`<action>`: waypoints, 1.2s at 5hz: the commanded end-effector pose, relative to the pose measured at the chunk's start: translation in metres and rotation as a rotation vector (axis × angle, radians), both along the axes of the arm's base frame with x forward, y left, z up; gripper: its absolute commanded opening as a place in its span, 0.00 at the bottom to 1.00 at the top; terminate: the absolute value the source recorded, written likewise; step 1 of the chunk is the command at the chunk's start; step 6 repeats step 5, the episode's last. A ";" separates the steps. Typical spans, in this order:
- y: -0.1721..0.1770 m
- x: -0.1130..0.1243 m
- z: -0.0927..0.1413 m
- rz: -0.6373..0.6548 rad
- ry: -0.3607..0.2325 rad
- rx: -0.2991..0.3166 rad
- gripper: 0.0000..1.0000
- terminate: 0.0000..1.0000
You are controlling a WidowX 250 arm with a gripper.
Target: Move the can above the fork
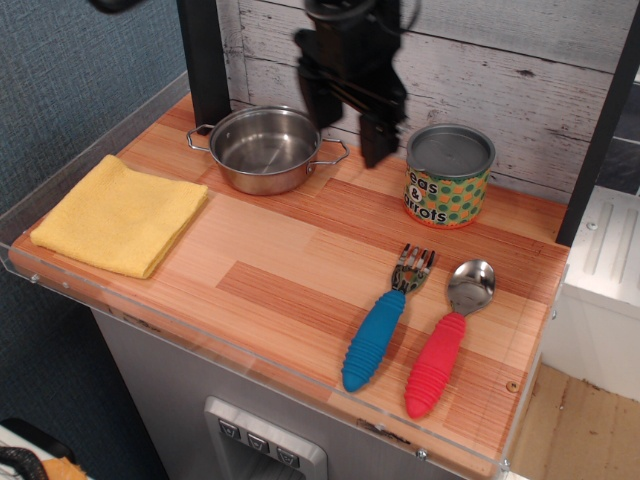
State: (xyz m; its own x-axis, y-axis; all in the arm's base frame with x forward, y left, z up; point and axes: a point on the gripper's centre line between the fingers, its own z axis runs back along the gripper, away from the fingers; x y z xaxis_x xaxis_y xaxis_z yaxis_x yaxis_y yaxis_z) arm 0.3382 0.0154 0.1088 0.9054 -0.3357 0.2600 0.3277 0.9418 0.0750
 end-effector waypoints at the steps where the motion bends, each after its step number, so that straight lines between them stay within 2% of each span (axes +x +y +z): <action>1: 0.044 -0.010 0.041 0.230 -0.095 0.016 1.00 0.00; 2: 0.067 -0.011 0.049 0.409 -0.129 0.018 1.00 0.00; 3: 0.083 -0.011 0.052 0.505 -0.130 0.082 1.00 0.00; 4: 0.094 -0.021 0.050 0.650 -0.195 0.099 1.00 0.00; 5: 0.094 -0.021 0.050 0.650 -0.195 0.099 1.00 1.00; 6: 0.094 -0.021 0.050 0.650 -0.195 0.099 1.00 1.00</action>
